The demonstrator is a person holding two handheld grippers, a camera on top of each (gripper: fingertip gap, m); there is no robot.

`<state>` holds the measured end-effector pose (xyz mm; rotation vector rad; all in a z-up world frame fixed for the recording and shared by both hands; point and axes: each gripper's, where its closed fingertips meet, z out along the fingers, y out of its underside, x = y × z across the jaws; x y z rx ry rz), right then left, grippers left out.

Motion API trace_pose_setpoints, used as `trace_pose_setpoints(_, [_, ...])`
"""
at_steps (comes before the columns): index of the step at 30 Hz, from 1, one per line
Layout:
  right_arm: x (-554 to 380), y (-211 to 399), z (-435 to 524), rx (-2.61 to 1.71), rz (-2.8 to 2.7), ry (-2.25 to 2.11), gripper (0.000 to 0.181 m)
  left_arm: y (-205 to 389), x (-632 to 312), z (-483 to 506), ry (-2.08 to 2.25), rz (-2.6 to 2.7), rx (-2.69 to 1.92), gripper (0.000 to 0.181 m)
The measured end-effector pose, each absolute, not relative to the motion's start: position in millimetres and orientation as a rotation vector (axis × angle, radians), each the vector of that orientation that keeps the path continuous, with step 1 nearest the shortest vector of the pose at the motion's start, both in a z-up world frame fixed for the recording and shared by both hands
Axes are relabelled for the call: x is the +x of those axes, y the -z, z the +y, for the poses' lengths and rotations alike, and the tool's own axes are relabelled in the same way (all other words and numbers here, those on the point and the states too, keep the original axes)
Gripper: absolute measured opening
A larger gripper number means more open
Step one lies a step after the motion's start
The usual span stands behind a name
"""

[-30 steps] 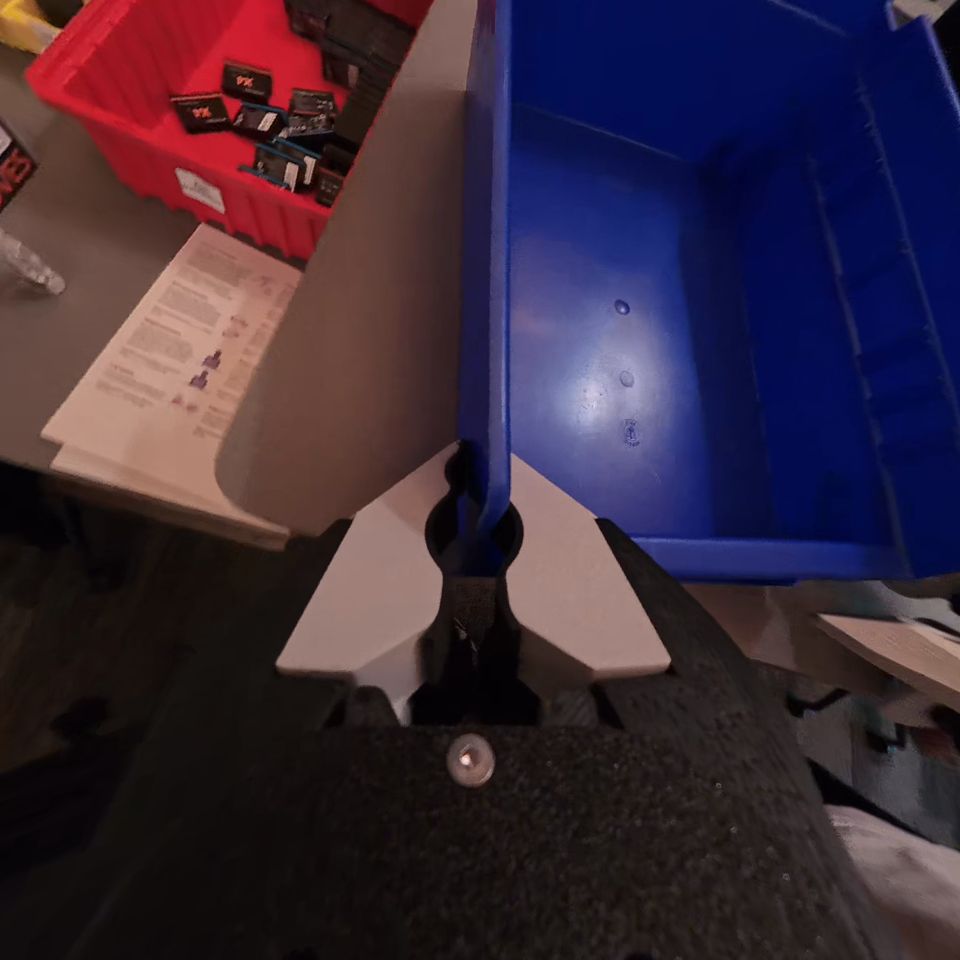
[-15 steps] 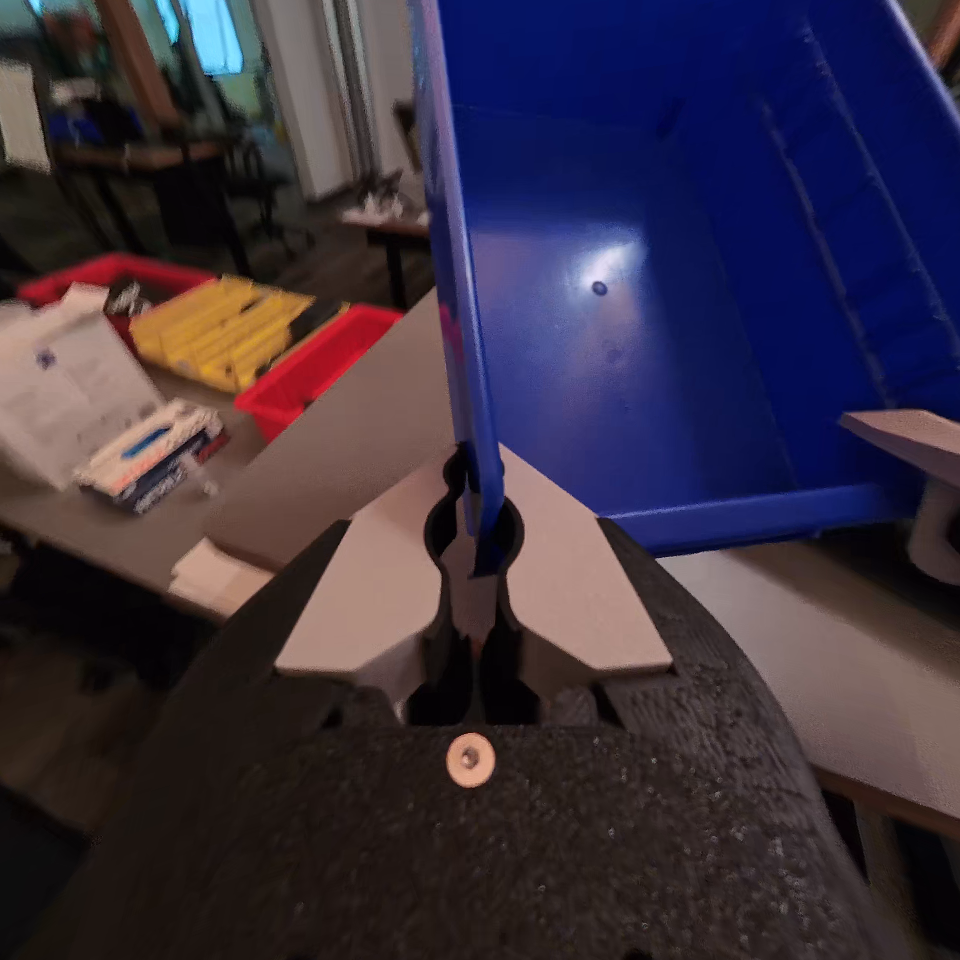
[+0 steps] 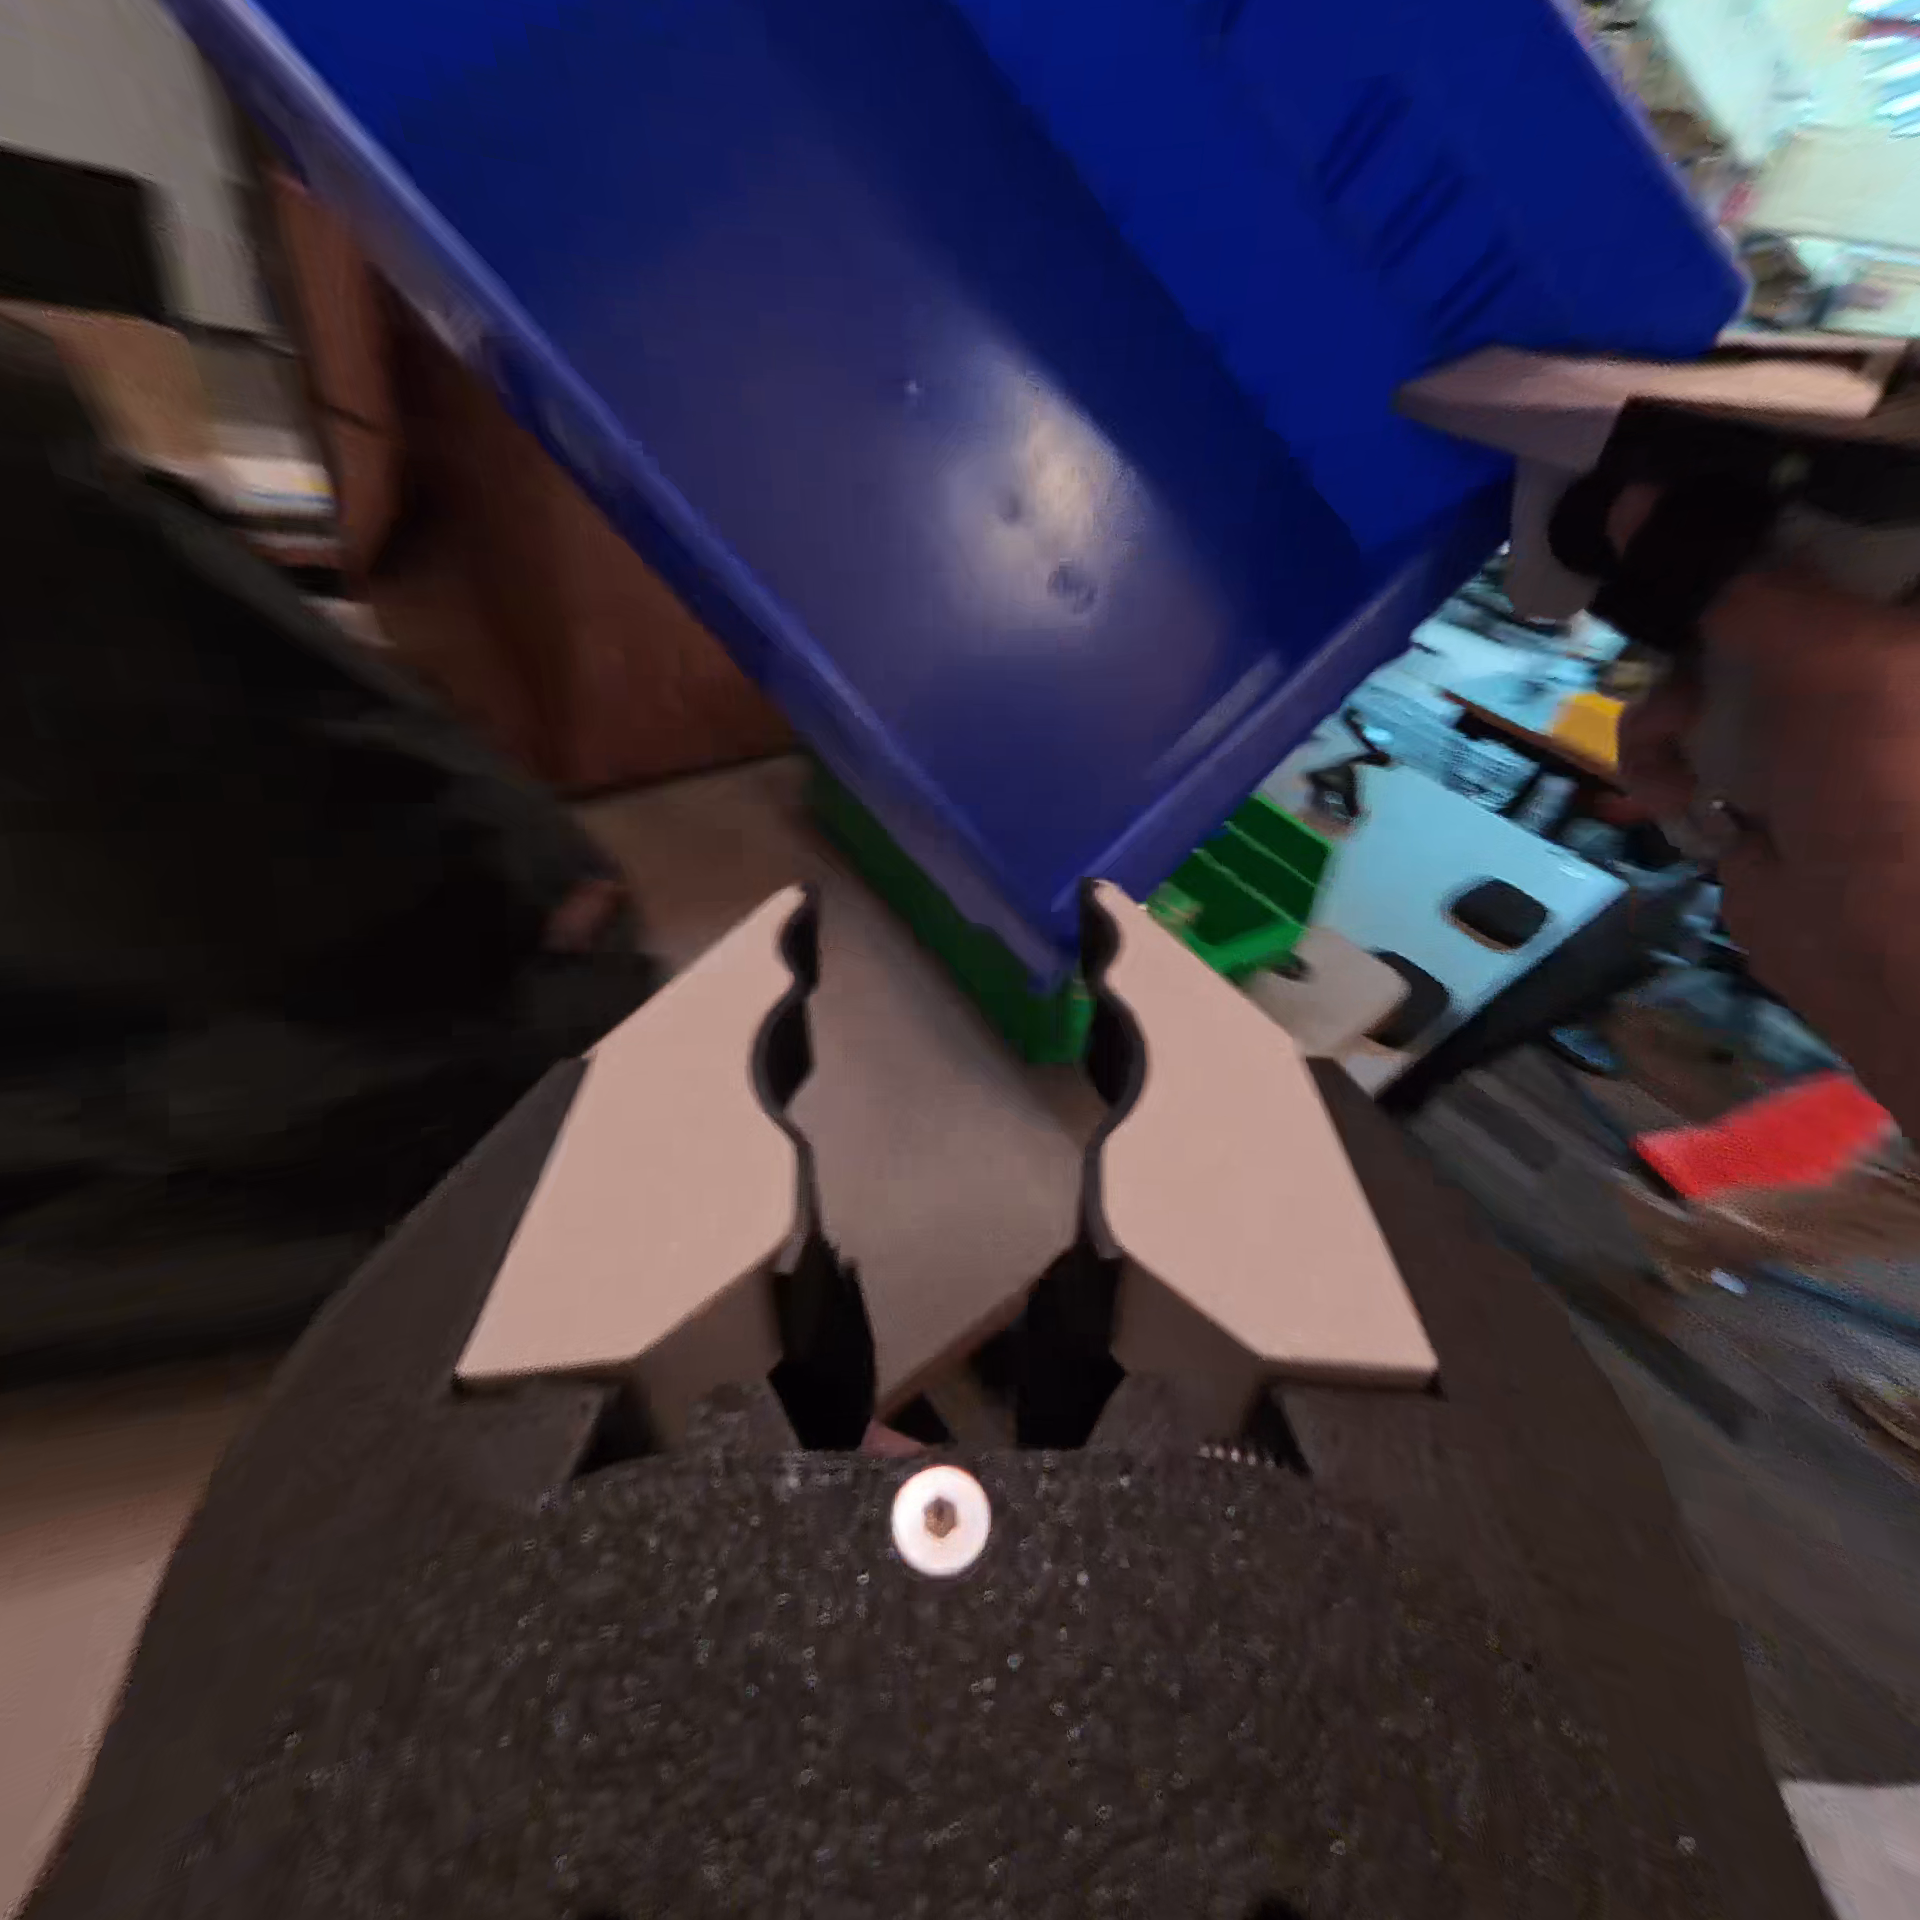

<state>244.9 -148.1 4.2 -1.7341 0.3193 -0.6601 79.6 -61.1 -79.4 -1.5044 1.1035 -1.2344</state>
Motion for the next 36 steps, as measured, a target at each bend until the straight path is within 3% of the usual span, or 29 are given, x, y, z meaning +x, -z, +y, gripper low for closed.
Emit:
trace_pose_setpoints(1, [265, -3, -179, -1.746, 0.367, 0.702, 0.004, 93, 98, -84, 1.291, 1.151, -1.514, 0.06])
trace_pose_setpoints(5, [336, 10, -303, -1.746, 0.623, 0.828, 0.003, 157, 173, -146, 1.3, 1.352, -1.587, 0.059])
trace_pose_setpoints(8, [372, 28, -386, -1.717, 0.811, 0.881, 0.002, 204, 223, -135, 1.03, 1.407, -1.672, 0.06])
trace_pose_setpoints(12, [397, 61, -467, -1.707, 0.994, 0.911, 0.003, 230, 265, -121, 1.006, 1.395, -1.813, 0.059])
trace_pose_setpoints(13, [401, 71, -480, -1.713, 1.026, 0.908, 0.003, 234, 271, -118, 0.985, 1.403, -1.835, 0.053])
trace_pose_setpoints(14, [404, 81, -491, -1.723, 1.054, 0.902, 0.003, 237, 276, -114, 0.947, 1.418, -1.849, 0.035])
trace_pose_setpoints(16, [410, 104, -504, -1.749, 1.1, 0.876, 0.003, 240, 280, -103, 0.887, 1.387, -1.878, 0.026])
trace_pose_setpoints(20, [418, 154, -501, -1.814, 1.16, 0.763, 0.004, 242, 274, -69, 0.674, 1.358, -1.842, 0.005])
trace_pose_setpoints(26, [422, 218, -447, -1.914, 1.176, 0.491, 0.003, 240, 209, -43, 0.738, 1.246, -1.933, 0.004])
trace_pose_setpoints(36, [435, 264, -326, -1.972, 1.098, 0.146, 0.003, 226, 63, -35, 0.765, 0.984, -2.11, 0.005])
